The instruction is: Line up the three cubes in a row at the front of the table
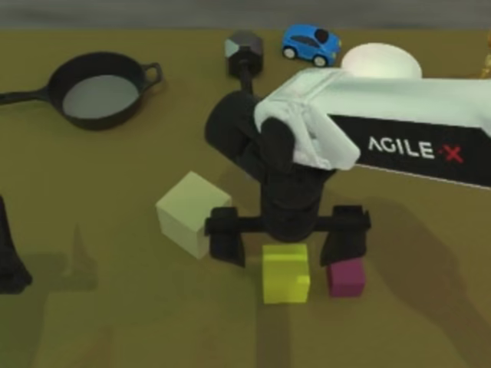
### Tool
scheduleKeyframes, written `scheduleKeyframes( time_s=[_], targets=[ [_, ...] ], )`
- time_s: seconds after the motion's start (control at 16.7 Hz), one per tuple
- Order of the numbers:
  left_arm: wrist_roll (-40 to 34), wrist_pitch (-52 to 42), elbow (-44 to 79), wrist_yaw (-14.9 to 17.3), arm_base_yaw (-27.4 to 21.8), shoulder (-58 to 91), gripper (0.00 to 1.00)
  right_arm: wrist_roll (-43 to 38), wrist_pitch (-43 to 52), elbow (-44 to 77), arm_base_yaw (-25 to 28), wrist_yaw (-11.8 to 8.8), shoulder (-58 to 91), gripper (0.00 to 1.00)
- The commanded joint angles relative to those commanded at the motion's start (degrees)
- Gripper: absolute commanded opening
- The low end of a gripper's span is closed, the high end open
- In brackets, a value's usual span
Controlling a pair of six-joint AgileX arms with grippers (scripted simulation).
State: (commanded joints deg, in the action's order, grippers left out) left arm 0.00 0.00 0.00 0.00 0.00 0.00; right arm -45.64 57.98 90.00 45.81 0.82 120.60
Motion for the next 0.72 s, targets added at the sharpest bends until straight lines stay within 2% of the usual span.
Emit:
scheduleKeyframes(
  time_s=[0.3,0.72],
  targets=[
    [0.0,0.0,0.0,0.0,0.0,0.0,1.0,0.0,9.6,6.2,0.3,0.2,-2.8,1.0],
    [0.1,-1.1,1.5,-0.1,-0.4,1.5,1.0,0.7,8.6,5.3,-0.7,0.6,-4.5,1.0]
  ],
)
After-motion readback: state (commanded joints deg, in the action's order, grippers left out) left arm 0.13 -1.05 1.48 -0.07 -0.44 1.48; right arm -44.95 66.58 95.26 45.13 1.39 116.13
